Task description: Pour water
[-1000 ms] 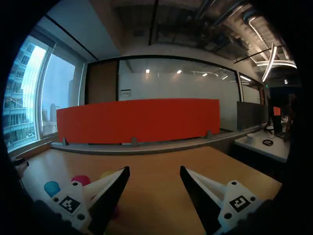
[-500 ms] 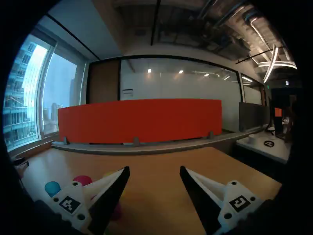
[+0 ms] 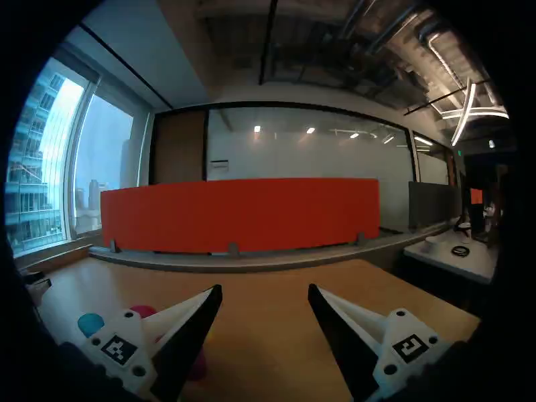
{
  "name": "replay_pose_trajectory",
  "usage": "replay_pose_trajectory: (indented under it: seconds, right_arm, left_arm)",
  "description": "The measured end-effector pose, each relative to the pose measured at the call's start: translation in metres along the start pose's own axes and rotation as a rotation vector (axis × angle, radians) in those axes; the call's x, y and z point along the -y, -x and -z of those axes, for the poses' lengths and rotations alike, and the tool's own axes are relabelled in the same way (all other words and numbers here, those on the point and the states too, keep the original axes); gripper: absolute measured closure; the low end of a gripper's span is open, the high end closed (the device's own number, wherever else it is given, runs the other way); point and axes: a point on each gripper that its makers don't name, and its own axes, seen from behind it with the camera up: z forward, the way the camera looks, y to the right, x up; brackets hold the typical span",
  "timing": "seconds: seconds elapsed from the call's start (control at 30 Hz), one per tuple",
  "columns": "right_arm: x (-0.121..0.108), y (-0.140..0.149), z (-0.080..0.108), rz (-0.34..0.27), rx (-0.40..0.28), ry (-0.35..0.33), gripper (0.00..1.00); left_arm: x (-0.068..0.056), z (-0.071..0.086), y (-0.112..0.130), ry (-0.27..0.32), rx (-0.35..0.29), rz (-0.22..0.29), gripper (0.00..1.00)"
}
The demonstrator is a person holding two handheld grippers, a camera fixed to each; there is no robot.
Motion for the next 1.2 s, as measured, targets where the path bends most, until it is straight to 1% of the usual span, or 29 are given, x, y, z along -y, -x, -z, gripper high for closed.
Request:
replay_pose_trajectory:
  seconds: [0.27, 0.57, 0.67, 0.97, 1.2]
  right_arm:
    - [-0.001, -0.008, 0.009, 0.003, -0.053, -0.029, 0.01]
    - [0.014, -0.005, 0.013, -0.021, -0.105, -0.079, 0.01]
    - [0.017, -0.002, 0.015, -0.025, -0.121, -0.084, 0.01]
    - [0.02, 0.017, 0.018, 0.025, -0.132, -0.104, 0.01]
    - [0.01, 0.03, 0.016, 0.011, -0.114, -0.092, 0.01]
  left_arm:
    - [0.0, -0.001, 0.0, 0.0, 0.0, 0.0, 0.1]
    - [0.0, 0.0, 0.0, 0.0, 0.0, 0.0, 0.1]
    - [0.0, 0.0, 0.0, 0.0, 0.0, 0.0, 0.1]
    - [0.0, 0.0, 0.0, 0.0, 0.0, 0.0, 0.1]
    - [0.0, -0.001, 0.0, 0.0, 0.0, 0.0, 0.1]
